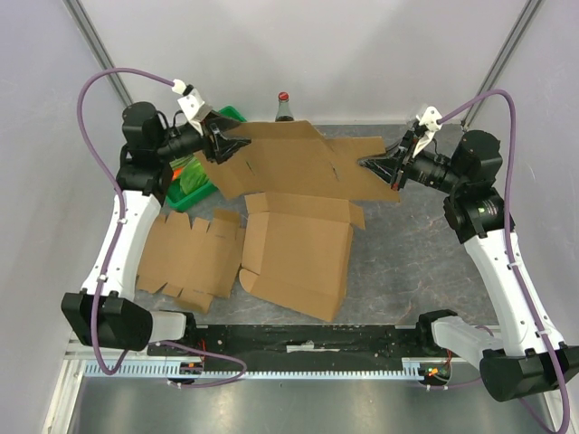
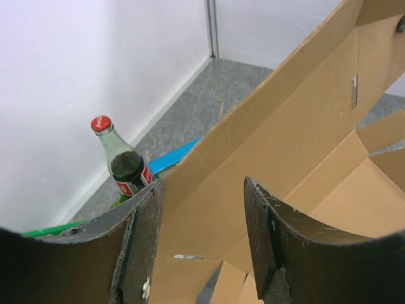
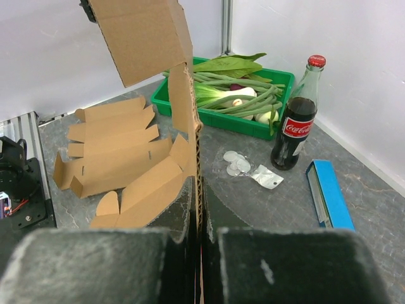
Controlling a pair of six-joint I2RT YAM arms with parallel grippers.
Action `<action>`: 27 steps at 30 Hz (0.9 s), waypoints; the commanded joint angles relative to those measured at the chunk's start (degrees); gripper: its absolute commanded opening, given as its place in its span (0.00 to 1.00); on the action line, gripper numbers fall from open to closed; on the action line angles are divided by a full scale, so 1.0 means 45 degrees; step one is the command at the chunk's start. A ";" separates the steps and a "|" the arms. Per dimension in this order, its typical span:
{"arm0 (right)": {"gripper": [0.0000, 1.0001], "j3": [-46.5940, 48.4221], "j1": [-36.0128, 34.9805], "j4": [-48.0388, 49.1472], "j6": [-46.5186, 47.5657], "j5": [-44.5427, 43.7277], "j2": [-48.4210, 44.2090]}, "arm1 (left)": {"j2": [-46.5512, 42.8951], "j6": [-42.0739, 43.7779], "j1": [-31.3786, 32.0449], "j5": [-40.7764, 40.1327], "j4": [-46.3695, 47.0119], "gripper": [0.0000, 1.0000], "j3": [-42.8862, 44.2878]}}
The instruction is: Fold the paper box
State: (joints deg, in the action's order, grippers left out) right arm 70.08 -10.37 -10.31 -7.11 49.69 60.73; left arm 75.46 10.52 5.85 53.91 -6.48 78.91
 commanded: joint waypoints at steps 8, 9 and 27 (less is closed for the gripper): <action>0.00 0.0129 0.0039 0.0669 -0.0099 0.0500 -0.0273 | 0.0319 -0.3412 -0.1260 0.3524 0.3240 0.64 0.0860; 0.00 0.0129 0.0039 0.0669 -0.0099 0.0520 -0.0253 | 0.0437 -0.3394 -0.1260 0.3721 0.3102 0.64 0.0901; 0.00 0.0110 0.0039 0.0708 -0.0762 0.0192 -0.0585 | 0.1708 -0.0328 -0.0382 0.2649 0.0133 0.36 0.1487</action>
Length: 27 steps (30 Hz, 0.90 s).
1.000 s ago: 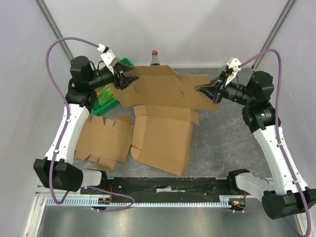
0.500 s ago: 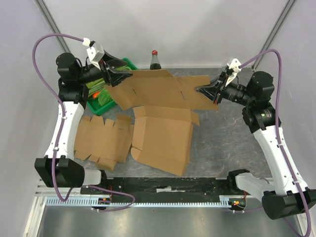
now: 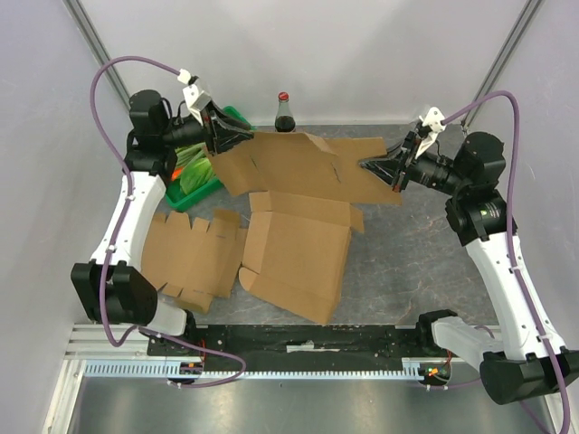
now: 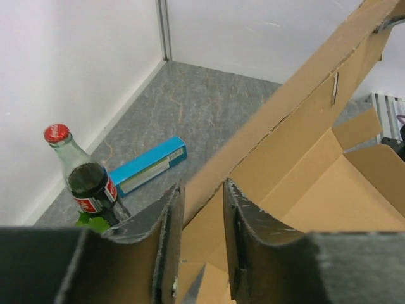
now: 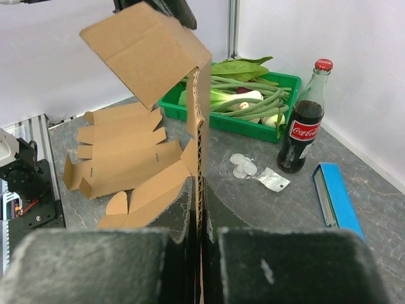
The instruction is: Fold the paper box
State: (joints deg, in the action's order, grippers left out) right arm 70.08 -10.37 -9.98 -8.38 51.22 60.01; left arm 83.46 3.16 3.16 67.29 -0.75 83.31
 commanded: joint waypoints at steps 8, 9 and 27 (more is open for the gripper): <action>0.98 0.4338 -0.0019 -0.4889 0.1765 -0.5754 0.0726 | -0.0441 0.3809 0.1990 -0.2451 -0.3930 0.02 0.1232; 0.98 0.4792 -0.0039 -0.5124 0.2268 -0.5932 0.0824 | -0.0364 0.4061 0.2264 -0.2665 -0.4359 0.02 0.1388; 0.59 0.9446 -0.5410 -0.9052 0.9127 -0.5543 0.6780 | 0.0301 0.5743 0.5255 -0.4425 -0.6922 0.02 0.2502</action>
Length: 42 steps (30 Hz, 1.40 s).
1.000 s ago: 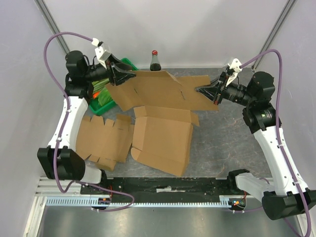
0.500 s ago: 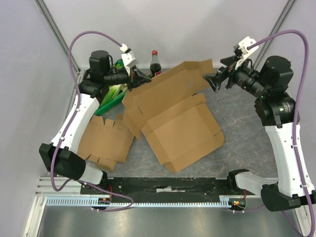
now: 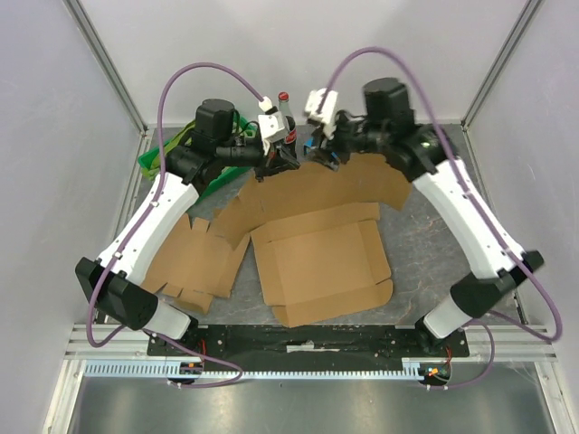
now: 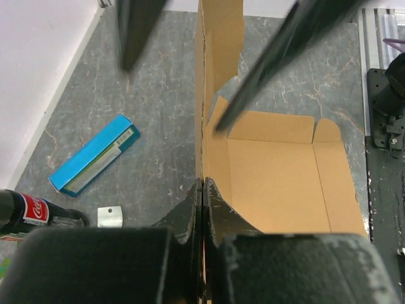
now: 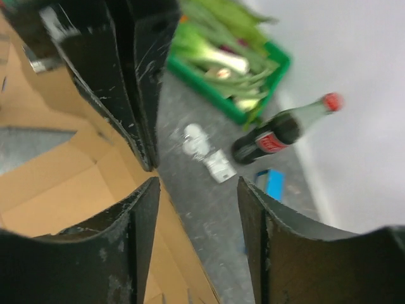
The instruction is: Fold the paper box
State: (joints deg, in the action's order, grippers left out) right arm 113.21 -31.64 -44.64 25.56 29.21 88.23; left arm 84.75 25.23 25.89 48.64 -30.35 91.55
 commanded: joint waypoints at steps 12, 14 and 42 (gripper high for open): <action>0.25 -0.1523 -0.0743 -0.1135 0.1858 -0.0320 0.0863 | -0.0025 0.1190 0.0438 -0.0380 -0.0561 0.02 0.0712; 0.20 -0.2070 -0.0723 -0.1037 0.1878 -0.0319 0.0727 | -0.0161 0.1189 0.0438 -0.0360 -0.0366 0.02 0.0536; 0.00 -0.6700 0.1601 0.2597 -0.1130 0.0110 -0.2164 | -0.2876 -0.4651 -0.0441 -0.8156 0.6684 0.64 -0.5988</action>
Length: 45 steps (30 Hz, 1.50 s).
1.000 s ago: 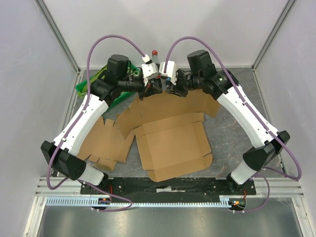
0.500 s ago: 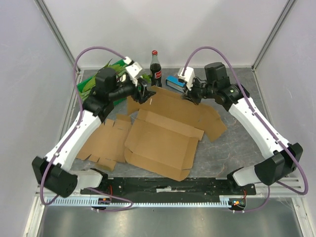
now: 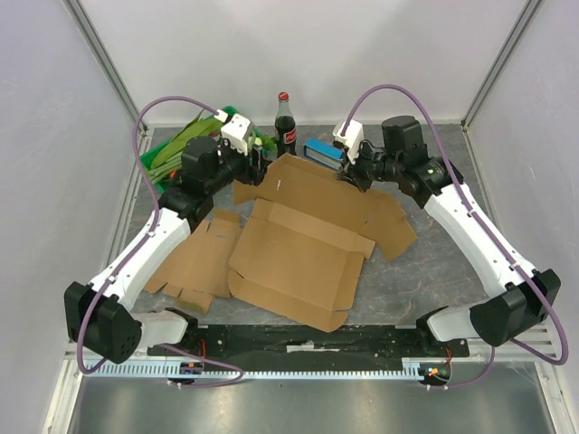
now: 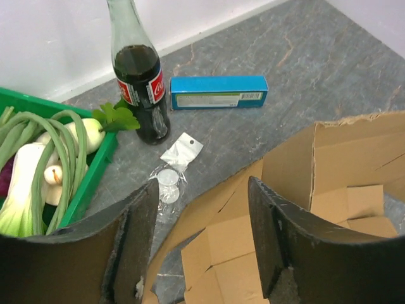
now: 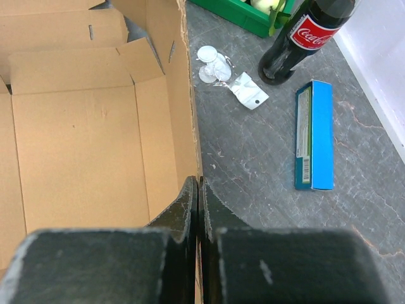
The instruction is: Fold the paper box
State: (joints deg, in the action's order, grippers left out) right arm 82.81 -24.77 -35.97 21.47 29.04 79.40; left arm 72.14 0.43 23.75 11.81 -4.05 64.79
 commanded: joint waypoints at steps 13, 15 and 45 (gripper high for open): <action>0.00 0.0134 0.0076 0.0668 -0.0397 -0.0398 -0.0163 | -0.1791 -0.1143 0.0250 -0.1003 0.0862 0.71 -0.0707; 0.00 0.0153 0.0076 0.0649 -0.0397 -0.0378 -0.0182 | -0.2084 -0.1732 0.0173 -0.1220 0.0687 0.73 -0.0552; 0.41 -0.0257 -0.0470 0.1274 -0.1257 -0.2116 0.0148 | 0.0376 0.0433 0.2144 -0.0594 0.0412 0.02 0.0016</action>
State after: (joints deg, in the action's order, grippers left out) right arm 81.87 -25.58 -33.50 16.27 22.41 79.46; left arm 75.66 0.97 32.91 9.15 -6.96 65.95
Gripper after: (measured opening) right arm 0.384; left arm 0.035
